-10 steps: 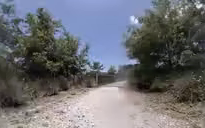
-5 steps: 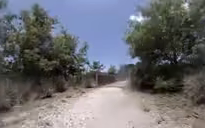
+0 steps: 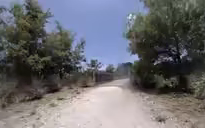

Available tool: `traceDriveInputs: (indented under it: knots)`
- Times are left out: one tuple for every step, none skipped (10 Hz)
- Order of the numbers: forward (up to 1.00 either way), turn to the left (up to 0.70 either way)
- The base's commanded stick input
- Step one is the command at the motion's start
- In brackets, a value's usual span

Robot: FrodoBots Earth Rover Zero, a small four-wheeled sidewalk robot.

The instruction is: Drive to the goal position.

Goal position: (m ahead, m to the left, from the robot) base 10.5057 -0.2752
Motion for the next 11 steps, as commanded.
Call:
traceDriveInputs:
  knots:
    - [0.85, 0.0]
    - [0.85, 0.0]
    - [0.85, 0.0]
    - [0.85, 0.0]
    - [0.85, 0.0]
    - [0.85, 0.0]
    - [0.85, 0.0]
    - [0.85, 0.0]
    - [0.85, 0.0]
    - [0.85, 0.0]
    - [0.85, 0.0]
